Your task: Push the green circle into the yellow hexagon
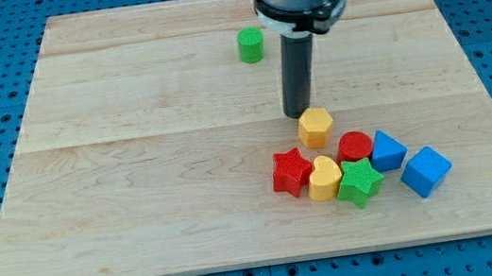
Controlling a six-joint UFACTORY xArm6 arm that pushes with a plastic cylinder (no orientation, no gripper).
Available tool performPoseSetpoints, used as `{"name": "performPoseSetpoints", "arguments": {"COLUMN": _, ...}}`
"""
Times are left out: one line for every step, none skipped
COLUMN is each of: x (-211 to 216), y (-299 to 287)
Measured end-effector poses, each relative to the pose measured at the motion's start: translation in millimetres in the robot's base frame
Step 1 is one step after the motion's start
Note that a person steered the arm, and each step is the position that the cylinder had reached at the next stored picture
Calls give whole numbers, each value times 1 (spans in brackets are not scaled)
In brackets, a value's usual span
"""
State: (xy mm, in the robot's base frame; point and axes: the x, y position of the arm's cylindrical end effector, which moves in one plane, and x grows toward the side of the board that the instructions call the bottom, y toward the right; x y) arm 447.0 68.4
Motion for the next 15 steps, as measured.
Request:
{"name": "performPoseSetpoints", "arguments": {"x": 32, "y": 21}}
{"name": "performPoseSetpoints", "arguments": {"x": -12, "y": 60}}
{"name": "performPoseSetpoints", "arguments": {"x": -90, "y": 127}}
{"name": "performPoseSetpoints", "arguments": {"x": -155, "y": 117}}
{"name": "performPoseSetpoints", "arguments": {"x": -156, "y": -3}}
{"name": "performPoseSetpoints", "arguments": {"x": -166, "y": -100}}
{"name": "performPoseSetpoints", "arguments": {"x": -190, "y": -110}}
{"name": "performPoseSetpoints", "arguments": {"x": -147, "y": -136}}
{"name": "performPoseSetpoints", "arguments": {"x": -105, "y": -66}}
{"name": "performPoseSetpoints", "arguments": {"x": -93, "y": -19}}
{"name": "performPoseSetpoints", "arguments": {"x": -135, "y": -88}}
{"name": "performPoseSetpoints", "arguments": {"x": -132, "y": -177}}
{"name": "performPoseSetpoints", "arguments": {"x": -99, "y": -159}}
{"name": "performPoseSetpoints", "arguments": {"x": -50, "y": -32}}
{"name": "performPoseSetpoints", "arguments": {"x": -73, "y": -8}}
